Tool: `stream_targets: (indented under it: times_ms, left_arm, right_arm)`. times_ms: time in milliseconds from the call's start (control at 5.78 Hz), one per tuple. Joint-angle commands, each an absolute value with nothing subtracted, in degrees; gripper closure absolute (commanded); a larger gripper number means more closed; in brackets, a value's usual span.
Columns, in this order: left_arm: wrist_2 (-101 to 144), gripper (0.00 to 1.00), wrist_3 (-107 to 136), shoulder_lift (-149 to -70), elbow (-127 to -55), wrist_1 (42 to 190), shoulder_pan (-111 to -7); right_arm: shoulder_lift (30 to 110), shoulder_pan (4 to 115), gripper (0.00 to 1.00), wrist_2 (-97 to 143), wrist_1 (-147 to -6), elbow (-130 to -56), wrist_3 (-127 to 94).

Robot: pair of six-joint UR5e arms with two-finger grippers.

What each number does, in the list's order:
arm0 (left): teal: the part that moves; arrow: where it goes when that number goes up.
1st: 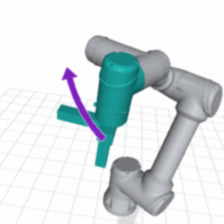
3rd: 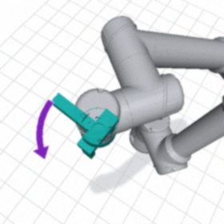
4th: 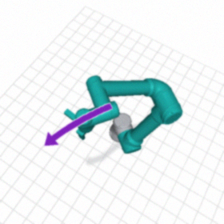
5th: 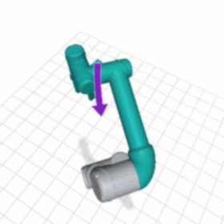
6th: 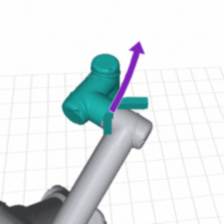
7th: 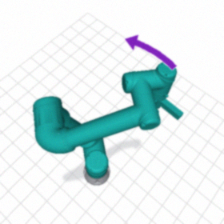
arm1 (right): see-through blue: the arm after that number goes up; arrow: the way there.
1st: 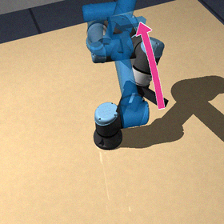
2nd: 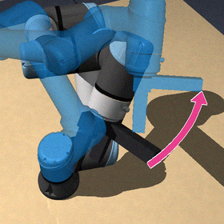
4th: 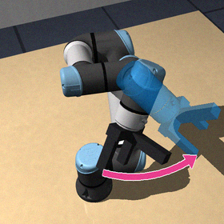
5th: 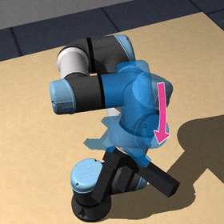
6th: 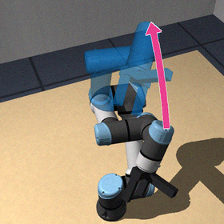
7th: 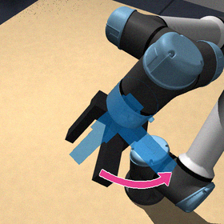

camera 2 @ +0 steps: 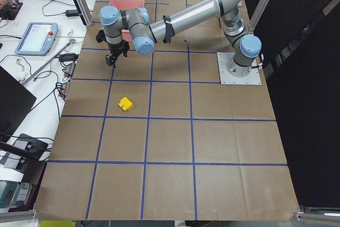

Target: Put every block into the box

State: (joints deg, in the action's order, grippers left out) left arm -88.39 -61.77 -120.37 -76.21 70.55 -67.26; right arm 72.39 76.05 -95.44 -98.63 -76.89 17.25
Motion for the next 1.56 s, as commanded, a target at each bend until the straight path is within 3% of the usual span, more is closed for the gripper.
stream_targets:
  times_ms: [0,346,692,865,1038,1212,1385]
  left_arm:
    - [-88.6,0.01,-78.3,-125.2,-76.3,63.6,-60.6]
    - [-88.6,0.01,-78.0,-129.5,-76.5,62.6,-58.3]
    - [-90.9,0.01,-77.4,-132.8,-75.8,61.7,-58.2]
    - [-91.1,0.02,-77.4,-133.3,-75.7,61.6,-58.2]
    - [-91.1,0.23,-77.2,-133.9,-75.8,61.6,-58.1]
    - [-91.1,0.57,-75.8,-133.4,-76.0,61.9,-58.2]
    - [-91.1,0.9,-75.2,-132.9,-76.5,62.3,-58.3]
  right_arm:
    - [71.4,87.0,0.75,-94.9,-98.7,-76.7,7.8]
    - [65.3,96.8,0.75,-89.7,-99.1,-71.9,-5.6]
    - [52.8,101.7,0.75,-87.9,-99.8,-61.1,-12.3]
    - [48.5,102.0,0.74,-87.8,-103.0,-60.0,-12.3]
    - [46.0,102.0,0.65,-87.3,-105.2,-60.0,-12.3]
    - [46.0,102.0,0.01,-87.3,-105.9,-59.9,-12.4]
    - [46.6,101.9,0.0,-87.3,-105.7,-59.8,-12.4]
